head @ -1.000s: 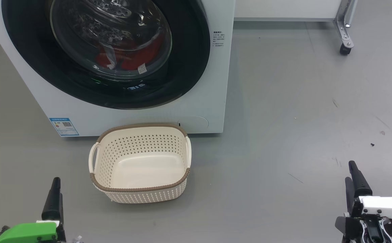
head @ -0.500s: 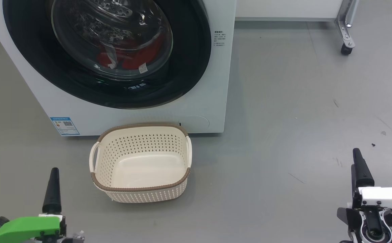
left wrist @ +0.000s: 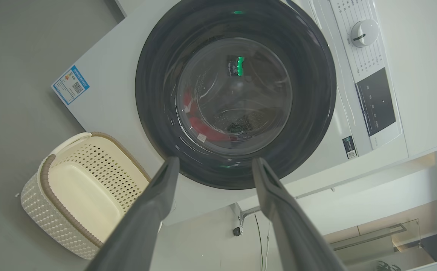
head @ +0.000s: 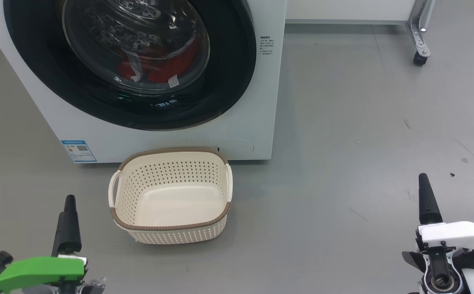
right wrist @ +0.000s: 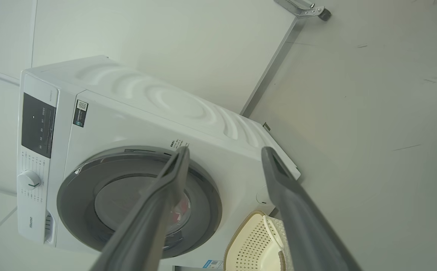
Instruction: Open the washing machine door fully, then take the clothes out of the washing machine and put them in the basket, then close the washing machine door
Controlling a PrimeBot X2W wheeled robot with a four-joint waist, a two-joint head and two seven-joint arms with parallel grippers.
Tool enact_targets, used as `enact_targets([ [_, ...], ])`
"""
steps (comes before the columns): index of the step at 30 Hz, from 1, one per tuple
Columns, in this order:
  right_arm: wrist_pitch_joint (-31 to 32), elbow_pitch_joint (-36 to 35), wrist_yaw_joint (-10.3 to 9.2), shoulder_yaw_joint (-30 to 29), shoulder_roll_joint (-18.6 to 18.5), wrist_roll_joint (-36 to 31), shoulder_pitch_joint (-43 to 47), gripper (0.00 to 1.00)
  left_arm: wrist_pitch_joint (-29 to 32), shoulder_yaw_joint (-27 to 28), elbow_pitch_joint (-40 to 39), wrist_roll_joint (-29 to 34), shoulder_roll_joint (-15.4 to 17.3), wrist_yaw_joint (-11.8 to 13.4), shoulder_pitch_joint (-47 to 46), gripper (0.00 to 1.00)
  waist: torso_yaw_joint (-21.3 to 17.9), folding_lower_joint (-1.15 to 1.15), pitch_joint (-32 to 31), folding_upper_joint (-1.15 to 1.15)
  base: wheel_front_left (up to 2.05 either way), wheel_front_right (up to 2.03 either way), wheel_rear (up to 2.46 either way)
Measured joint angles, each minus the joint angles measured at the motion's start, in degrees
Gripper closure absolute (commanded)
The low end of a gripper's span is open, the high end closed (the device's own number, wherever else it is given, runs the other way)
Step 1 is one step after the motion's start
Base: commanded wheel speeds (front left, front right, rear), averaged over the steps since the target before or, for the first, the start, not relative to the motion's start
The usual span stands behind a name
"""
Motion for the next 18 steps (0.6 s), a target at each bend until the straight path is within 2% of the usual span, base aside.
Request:
enact_targets([
  [4,-0.44,-0.03,0.0,0.51,-0.03,-2.38,0.0,0.0,-0.48,-0.73,-0.25,2.53,0.03,0.0,0.03,0.0,0.0,0.0,0.06,0.0,0.0,0.0,0.0],
  [18,-2.96,-0.3,-0.58,3.33,-0.46,-14.1,-0.01,0.0,-2.69,-4.45,0.02,17.82,0.75,-0.01,0.6,0.0,-0.34,0.0,0.26,0.0,0.0,0.0,0.0],
])
